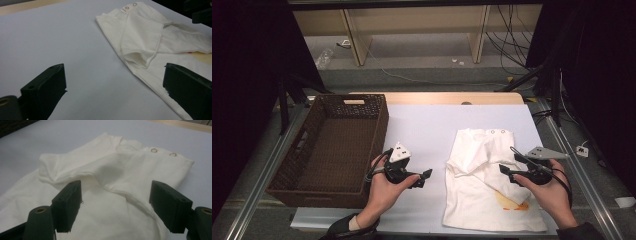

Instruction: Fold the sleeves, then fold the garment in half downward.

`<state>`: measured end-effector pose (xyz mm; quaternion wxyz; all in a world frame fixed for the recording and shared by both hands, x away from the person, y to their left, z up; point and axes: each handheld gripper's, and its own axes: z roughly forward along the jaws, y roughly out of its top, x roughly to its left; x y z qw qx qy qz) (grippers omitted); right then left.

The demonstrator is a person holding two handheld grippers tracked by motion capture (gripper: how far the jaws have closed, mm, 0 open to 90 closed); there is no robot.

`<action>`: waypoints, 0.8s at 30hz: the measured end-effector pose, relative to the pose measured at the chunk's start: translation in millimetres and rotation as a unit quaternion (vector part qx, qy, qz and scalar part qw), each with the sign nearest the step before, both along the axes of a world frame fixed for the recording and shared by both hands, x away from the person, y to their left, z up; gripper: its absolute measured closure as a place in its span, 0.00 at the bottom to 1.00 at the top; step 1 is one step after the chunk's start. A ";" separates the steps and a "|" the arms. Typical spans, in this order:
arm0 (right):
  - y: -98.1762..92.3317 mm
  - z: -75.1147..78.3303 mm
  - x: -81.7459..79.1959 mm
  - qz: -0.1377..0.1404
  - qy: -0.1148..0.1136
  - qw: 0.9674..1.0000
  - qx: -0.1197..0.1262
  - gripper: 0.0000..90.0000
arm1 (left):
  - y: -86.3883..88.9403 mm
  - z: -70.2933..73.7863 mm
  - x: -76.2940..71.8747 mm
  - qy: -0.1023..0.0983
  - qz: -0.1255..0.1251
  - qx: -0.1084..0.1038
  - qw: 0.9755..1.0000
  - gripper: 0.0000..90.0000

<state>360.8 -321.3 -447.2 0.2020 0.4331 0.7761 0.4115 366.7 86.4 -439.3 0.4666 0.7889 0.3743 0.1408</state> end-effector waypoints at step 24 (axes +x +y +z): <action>-6.8 1.5 2.5 -0.016 -0.009 1.000 0.002 0.28 | 0.7 -1.0 1.4 0.001 0.003 0.003 1.000 0.06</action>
